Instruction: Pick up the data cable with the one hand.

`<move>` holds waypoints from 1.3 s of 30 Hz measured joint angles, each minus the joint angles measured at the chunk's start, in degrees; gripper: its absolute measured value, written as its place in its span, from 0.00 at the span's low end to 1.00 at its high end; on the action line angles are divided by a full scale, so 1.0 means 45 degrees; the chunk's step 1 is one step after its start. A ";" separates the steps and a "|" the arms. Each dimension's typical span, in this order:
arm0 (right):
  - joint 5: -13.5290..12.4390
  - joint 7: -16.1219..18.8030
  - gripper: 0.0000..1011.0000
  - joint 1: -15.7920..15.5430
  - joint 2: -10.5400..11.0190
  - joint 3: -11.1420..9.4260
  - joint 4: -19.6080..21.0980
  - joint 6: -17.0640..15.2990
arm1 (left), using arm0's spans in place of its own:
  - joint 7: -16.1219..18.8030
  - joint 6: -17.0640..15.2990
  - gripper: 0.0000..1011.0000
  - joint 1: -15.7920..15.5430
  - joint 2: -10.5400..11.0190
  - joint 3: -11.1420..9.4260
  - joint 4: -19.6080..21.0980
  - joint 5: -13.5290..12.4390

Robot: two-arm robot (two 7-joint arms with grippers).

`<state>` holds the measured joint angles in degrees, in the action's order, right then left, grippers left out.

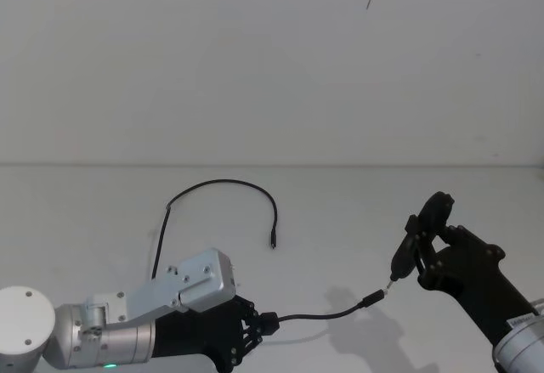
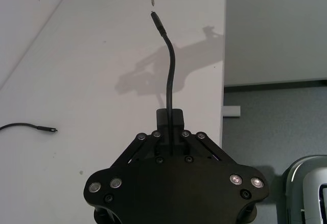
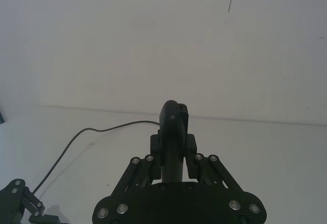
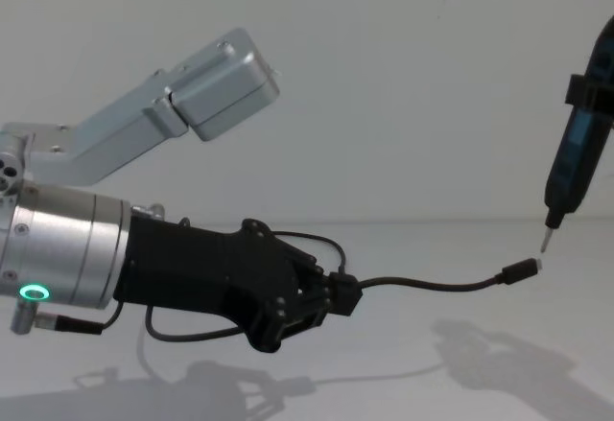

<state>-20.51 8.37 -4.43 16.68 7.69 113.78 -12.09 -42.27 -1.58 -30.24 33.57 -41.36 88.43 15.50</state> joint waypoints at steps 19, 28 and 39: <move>-0.0139 0.0056 0.26 0.0021 -0.0087 -0.0005 -0.0393 0.0274 | 0.0000 0.0000 0.04 0.0000 0.0000 0.0000 -0.0001 0.0000; -0.0240 0.0094 0.26 0.0071 -0.0058 -0.0004 -0.0540 0.0385 | 0.0000 0.0000 0.04 0.0000 0.0000 0.0000 -0.0002 0.0000; -0.0387 0.0125 0.26 0.0091 -0.0016 -0.0029 -0.0638 0.0535 | 0.0000 -0.0001 0.04 -0.0001 -0.0001 0.0000 -0.0001 0.0000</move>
<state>-22.26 8.94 -4.03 16.61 7.56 110.91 -9.68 -42.27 -1.58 -30.24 33.57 -41.36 88.42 15.50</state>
